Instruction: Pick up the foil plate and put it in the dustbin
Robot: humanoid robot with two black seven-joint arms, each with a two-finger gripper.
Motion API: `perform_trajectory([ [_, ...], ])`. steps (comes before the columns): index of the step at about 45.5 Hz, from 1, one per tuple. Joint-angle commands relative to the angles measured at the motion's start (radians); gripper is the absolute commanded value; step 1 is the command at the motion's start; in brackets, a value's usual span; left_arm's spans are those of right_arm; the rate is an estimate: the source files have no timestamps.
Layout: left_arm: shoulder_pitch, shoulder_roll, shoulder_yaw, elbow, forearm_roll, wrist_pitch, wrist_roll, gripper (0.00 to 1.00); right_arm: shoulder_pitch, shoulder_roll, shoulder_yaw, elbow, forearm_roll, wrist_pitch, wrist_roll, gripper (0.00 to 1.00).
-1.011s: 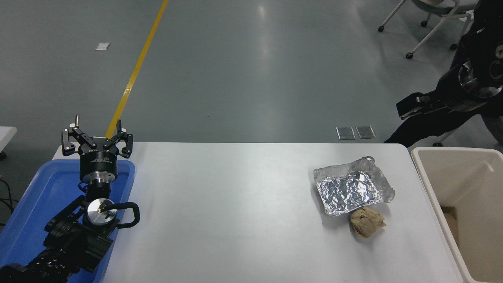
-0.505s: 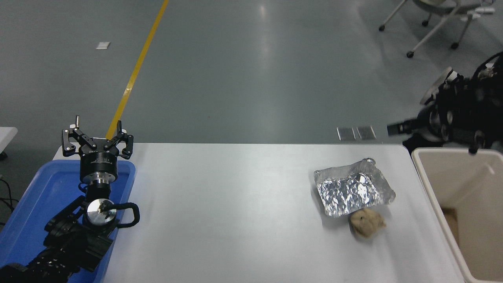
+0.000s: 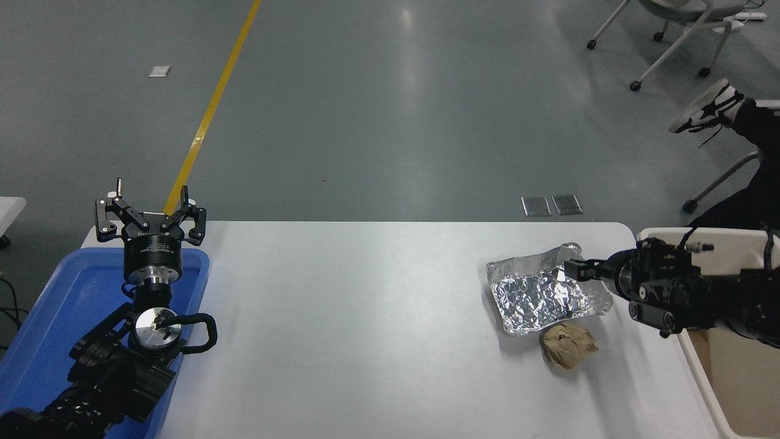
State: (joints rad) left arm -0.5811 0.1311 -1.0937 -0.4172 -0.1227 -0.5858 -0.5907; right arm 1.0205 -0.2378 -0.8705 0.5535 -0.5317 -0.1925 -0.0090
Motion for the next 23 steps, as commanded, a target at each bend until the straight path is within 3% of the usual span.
perform_trajectory([
  [1, 0.0, 0.001, 0.0, 0.0, 0.0, 0.0, 0.0, 0.99, -0.071, 0.026, 0.022, -0.058, -0.002, -0.035, 0.0, 0.96],
  [3, 0.0, 0.001, 0.0, 0.0, 0.0, 0.0, 0.0, 0.99, -0.071, 0.026, 0.021, -0.06, -0.004, -0.035, 0.0, 0.89],
  [9, 0.0, 0.001, 0.0, 0.0, 0.0, 0.0, 0.0, 0.99, -0.079, 0.028, 0.021, -0.075, -0.01, -0.036, -0.002, 0.51],
  [17, 0.0, 0.001, 0.0, 0.0, 0.0, 0.0, 0.0, 0.99, -0.088, 0.034, 0.021, -0.075, -0.011, -0.036, -0.002, 0.47],
  [23, 0.001, 0.001, 0.0, 0.0, 0.0, 0.0, 0.0, 0.99, -0.089, 0.035, 0.019, -0.073, -0.013, -0.038, 0.0, 0.35],
])
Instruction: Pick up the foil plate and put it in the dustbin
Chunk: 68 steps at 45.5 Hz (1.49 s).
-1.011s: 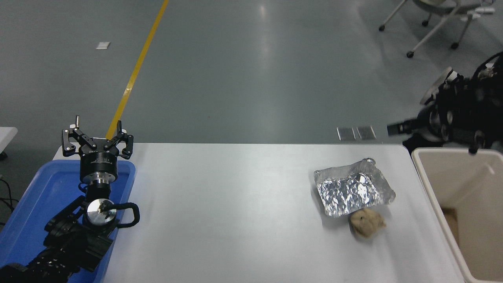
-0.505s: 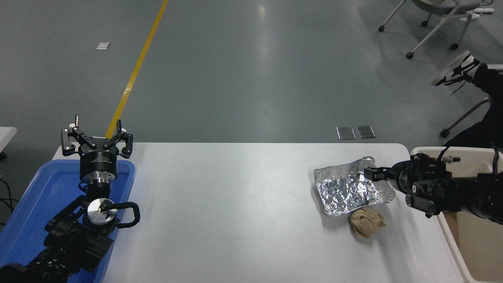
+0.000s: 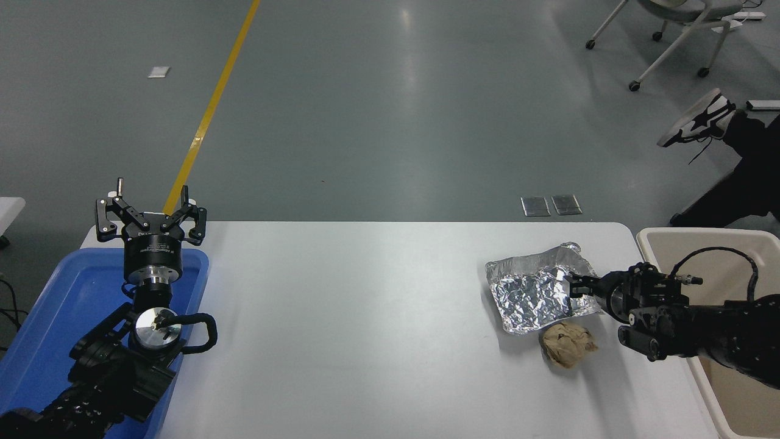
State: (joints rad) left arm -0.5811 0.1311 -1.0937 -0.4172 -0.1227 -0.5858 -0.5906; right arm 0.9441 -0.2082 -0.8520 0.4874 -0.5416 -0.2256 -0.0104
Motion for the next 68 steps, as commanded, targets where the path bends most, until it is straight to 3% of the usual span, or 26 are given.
perform_trajectory([
  [1, 0.0, 0.001, 0.0, 0.0, 0.0, 0.0, 0.0, 0.99, -0.013, 0.006, -0.001, -0.006, -0.003, -0.003, 0.001, 0.29],
  [5, 0.0, 0.001, 0.0, 0.0, 0.0, 0.0, 0.0, 0.99, -0.013, 0.006, -0.004, -0.006, -0.011, -0.003, 0.001, 0.06],
  [7, 0.0, -0.002, 0.0, 0.0, 0.0, 0.0, 0.0, 0.99, -0.013, 0.004, -0.004, -0.003, -0.014, -0.003, 0.001, 0.0],
  [23, 0.0, 0.001, 0.0, 0.0, 0.0, 0.0, 0.002, 0.99, 0.056, -0.019, -0.013, 0.068, -0.008, 0.003, 0.003, 0.0],
  [33, 0.0, 0.001, 0.0, 0.0, 0.0, 0.0, 0.002, 0.99, 0.29, -0.132, -0.047, 0.373, 0.006, 0.009, 0.001, 0.0],
  [47, 0.0, 0.001, 0.0, 0.0, 0.0, 0.0, 0.002, 0.99, 0.844, -0.35, -0.335, 0.79, 0.006, 0.022, 0.006, 0.0],
  [59, 0.0, 0.001, 0.0, 0.0, 0.0, 0.0, 0.002, 0.99, 1.304, -0.342, -0.608, 0.994, 0.006, 0.078, 0.021, 0.0],
  [68, 0.0, 0.001, 0.0, 0.0, 0.0, 0.0, 0.002, 0.99, 1.464, -0.327, -0.653, 1.014, 0.005, 0.178, 0.029, 0.0],
])
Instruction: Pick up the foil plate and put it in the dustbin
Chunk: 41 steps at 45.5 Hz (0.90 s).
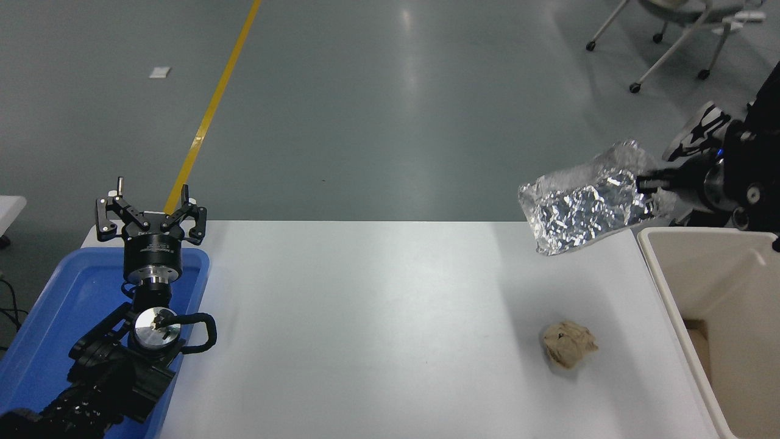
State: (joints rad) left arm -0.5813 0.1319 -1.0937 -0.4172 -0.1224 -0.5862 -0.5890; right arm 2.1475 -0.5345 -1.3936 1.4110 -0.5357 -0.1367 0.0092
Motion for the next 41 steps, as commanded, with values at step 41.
perform_trajectory([
  [41, 0.001, 0.0, 0.0, 0.0, 0.0, 0.0, 0.0, 0.99, -0.857, -0.326, 0.216, -0.878, 0.212, 0.075, 0.009, 0.0],
])
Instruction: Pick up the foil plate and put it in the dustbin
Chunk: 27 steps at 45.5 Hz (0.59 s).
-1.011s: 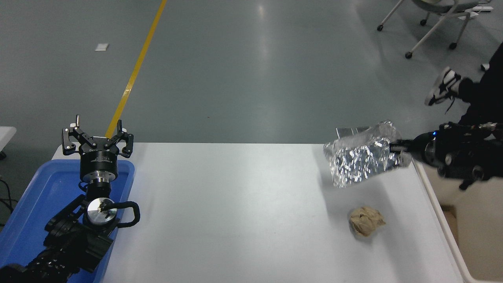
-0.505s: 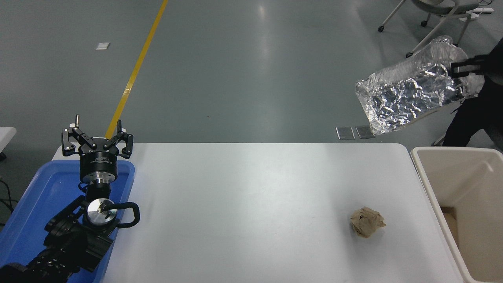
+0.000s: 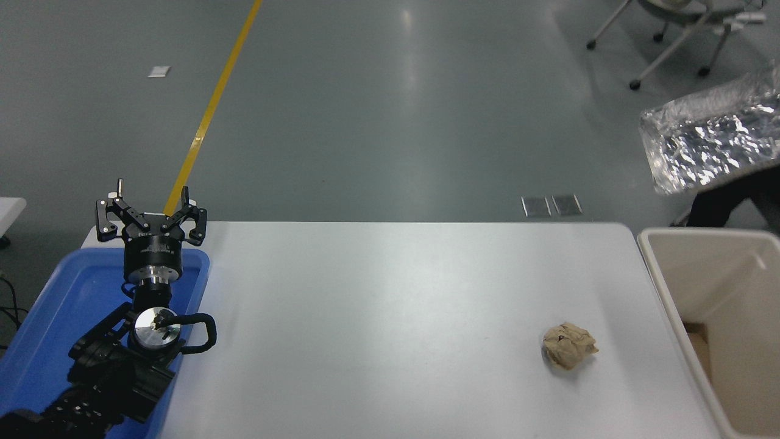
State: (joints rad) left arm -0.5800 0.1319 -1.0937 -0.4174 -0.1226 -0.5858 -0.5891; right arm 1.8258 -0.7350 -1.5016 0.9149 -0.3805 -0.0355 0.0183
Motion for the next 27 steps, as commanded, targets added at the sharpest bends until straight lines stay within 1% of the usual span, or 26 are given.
perform_trajectory([
  [1, 0.0, 0.0, 0.0, 0.0, 0.0, 0.0, 0.0, 0.99, -0.598, -0.124, 0.383, -0.418, 0.058, -0.026, 0.0, 0.0],
  [7, 0.0, 0.0, 0.0, 0.0, 0.0, 0.0, -0.002, 0.99, -0.877, -0.089, 0.716, -0.55, 0.077, -0.026, -0.001, 0.0],
  [12, 0.0, 0.0, 0.0, 0.0, 0.0, 0.0, -0.002, 0.99, -1.028, -0.035, 0.883, -0.61, 0.103, -0.029, -0.009, 0.0],
  [15, 0.0, 0.0, 0.0, 0.0, 0.0, 0.001, -0.002, 0.99, -1.086, 0.014, 0.926, -0.637, 0.138, -0.03, -0.012, 0.0],
  [18, 0.0, 0.0, 0.0, 0.0, 0.0, 0.001, -0.002, 0.99, -1.129, 0.054, 0.936, -0.662, 0.199, -0.03, -0.014, 0.0],
  [22, 0.0, 0.0, 0.0, 0.002, 0.0, 0.001, -0.002, 0.99, -1.166, 0.083, 0.936, -0.674, 0.294, -0.03, -0.014, 0.0],
  [27, 0.0, 0.0, 0.0, 0.0, -0.002, 0.001, -0.002, 0.99, -1.185, 0.109, 0.937, -0.674, 0.341, -0.03, -0.014, 0.0],
])
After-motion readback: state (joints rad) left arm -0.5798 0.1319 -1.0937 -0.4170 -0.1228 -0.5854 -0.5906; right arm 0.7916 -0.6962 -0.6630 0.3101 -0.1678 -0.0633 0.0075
